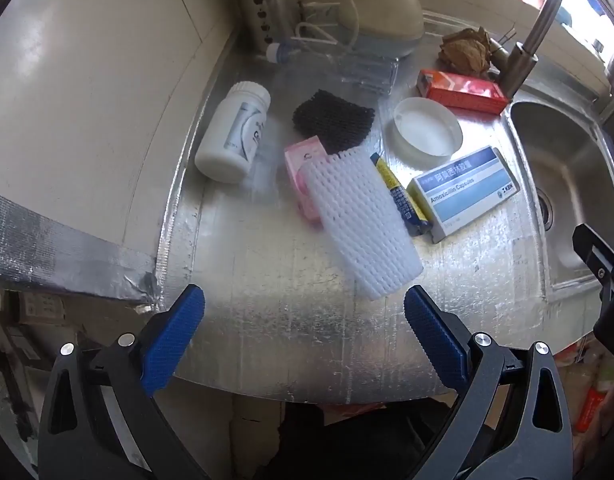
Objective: Collect trash
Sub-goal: 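Move both grippers toward the white pill bottle and white lid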
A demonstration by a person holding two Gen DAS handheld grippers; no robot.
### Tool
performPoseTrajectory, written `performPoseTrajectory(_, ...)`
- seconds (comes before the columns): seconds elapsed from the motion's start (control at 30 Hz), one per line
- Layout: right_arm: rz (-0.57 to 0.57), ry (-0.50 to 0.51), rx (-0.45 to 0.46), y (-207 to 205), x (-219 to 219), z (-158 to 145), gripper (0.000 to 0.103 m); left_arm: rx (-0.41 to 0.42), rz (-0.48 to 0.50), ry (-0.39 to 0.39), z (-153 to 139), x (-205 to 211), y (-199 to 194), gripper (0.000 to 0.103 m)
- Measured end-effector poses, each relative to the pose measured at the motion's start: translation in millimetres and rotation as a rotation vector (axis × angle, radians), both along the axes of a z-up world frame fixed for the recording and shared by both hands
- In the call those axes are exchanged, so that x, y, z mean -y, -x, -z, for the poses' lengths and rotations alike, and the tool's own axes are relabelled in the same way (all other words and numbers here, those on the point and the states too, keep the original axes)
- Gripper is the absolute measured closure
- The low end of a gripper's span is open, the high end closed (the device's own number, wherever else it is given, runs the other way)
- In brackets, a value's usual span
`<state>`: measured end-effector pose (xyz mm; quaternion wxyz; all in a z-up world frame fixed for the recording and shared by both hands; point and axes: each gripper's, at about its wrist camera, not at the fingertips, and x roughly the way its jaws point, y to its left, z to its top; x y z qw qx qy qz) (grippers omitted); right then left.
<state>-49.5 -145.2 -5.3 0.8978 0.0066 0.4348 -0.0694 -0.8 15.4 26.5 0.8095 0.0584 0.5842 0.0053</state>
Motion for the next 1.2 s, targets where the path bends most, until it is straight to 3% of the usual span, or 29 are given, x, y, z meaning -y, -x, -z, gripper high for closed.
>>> performPoseTrajectory(1.2,0.019,-0.012,-0.021,6,0,-8,0.005,0.034,-0.003,0.039,-21,1,-9,0.006)
